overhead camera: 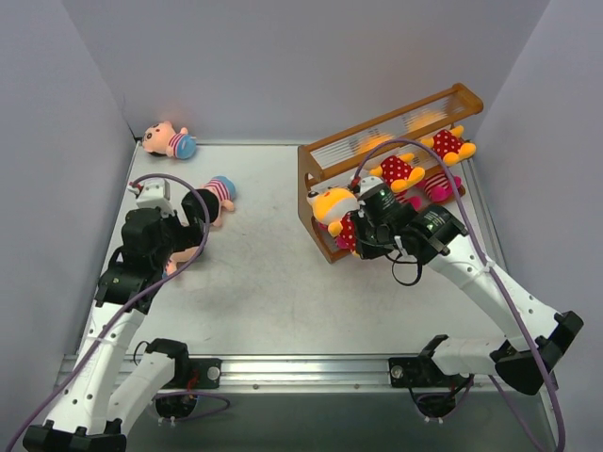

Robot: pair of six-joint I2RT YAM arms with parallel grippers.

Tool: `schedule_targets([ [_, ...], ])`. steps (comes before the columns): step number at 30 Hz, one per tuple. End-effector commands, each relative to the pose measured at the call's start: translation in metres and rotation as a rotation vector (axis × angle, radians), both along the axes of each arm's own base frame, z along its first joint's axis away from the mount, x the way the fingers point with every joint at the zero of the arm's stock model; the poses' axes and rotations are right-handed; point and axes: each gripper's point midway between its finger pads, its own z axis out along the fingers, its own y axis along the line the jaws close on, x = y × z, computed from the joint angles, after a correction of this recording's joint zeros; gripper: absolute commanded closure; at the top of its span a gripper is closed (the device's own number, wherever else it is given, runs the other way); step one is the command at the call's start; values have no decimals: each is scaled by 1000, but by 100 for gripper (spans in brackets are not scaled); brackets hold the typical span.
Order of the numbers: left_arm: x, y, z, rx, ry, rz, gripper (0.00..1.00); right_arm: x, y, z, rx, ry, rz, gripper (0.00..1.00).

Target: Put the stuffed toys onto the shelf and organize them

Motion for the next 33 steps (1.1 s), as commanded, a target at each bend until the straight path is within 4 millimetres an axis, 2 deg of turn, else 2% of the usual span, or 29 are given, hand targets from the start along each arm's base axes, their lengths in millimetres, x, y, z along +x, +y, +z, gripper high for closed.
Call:
schedule_targets([
  [1, 5, 9, 7, 39, -58, 29, 6, 18, -3, 16, -10, -59, -32, 100],
  [7, 5, 12, 1, 51, -55, 37, 6, 30, -6, 20, -20, -88, -71, 100],
  [15, 4, 13, -2, 57, -51, 35, 6, 54, 0, 25, -9, -130, -93, 100],
  [22, 3, 13, -2, 60, -52, 33, 6, 74, 3, 19, -10, -140, -126, 100],
  [33, 2, 12, -1, 60, -58, 27, 6, 96, 11, 21, 14, -200, -162, 100],
])
